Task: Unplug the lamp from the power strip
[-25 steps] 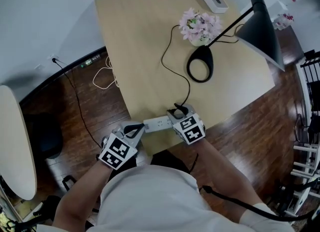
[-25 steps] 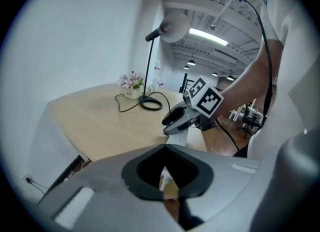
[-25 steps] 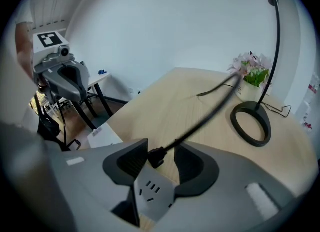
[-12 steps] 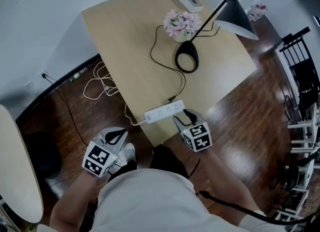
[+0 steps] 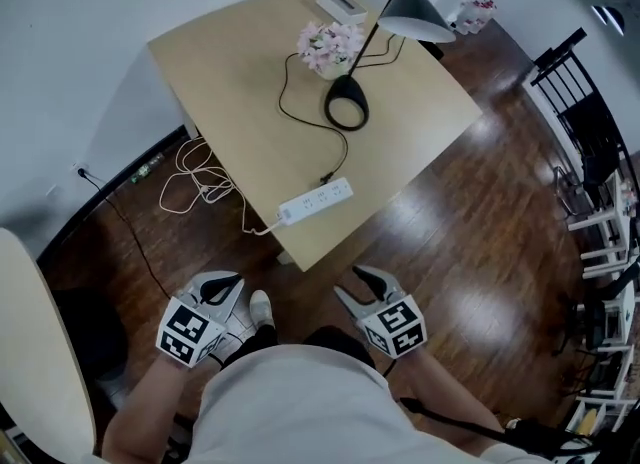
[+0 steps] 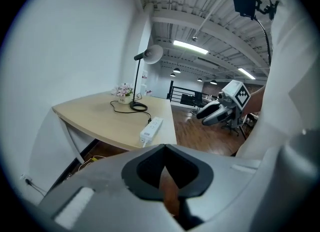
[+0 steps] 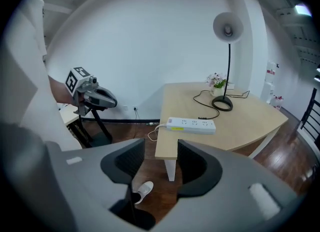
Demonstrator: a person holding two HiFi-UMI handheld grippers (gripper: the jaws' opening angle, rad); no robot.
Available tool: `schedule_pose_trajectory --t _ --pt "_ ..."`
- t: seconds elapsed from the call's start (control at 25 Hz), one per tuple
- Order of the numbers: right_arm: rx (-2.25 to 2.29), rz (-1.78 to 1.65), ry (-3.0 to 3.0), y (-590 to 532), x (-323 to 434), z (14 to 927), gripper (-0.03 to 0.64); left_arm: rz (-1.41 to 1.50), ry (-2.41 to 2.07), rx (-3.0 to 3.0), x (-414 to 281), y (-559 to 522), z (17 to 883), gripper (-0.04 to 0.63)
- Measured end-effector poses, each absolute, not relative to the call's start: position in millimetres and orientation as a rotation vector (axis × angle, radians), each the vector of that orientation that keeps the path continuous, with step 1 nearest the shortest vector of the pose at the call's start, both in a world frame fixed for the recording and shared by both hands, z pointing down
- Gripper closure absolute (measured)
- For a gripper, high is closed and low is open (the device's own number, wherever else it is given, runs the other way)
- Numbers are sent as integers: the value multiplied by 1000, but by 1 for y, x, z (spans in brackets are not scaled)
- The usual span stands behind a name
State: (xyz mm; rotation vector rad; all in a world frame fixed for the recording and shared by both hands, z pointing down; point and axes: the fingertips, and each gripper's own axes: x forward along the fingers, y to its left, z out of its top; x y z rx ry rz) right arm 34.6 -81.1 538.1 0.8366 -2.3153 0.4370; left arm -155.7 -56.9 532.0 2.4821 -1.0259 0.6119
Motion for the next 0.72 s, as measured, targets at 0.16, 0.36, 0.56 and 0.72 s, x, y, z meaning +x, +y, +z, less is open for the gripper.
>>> schedule_pose_trajectory --t 0.16,0.36,0.56,0.72 --pt "853 434 -2393 -46 48 516 407 601 -1066 2522 -149 -18 511 589" --pt "892 422 -2495 19 92 488 407 594 -1173 2521 -126 48 468 589" --pt "851 470 -2589 94 124 477 414 566 -1231 2503 -93 117 438 589" --pt "847 473 -2607 135 142 467 414 553 -1201 2510 -70 162 424 589"
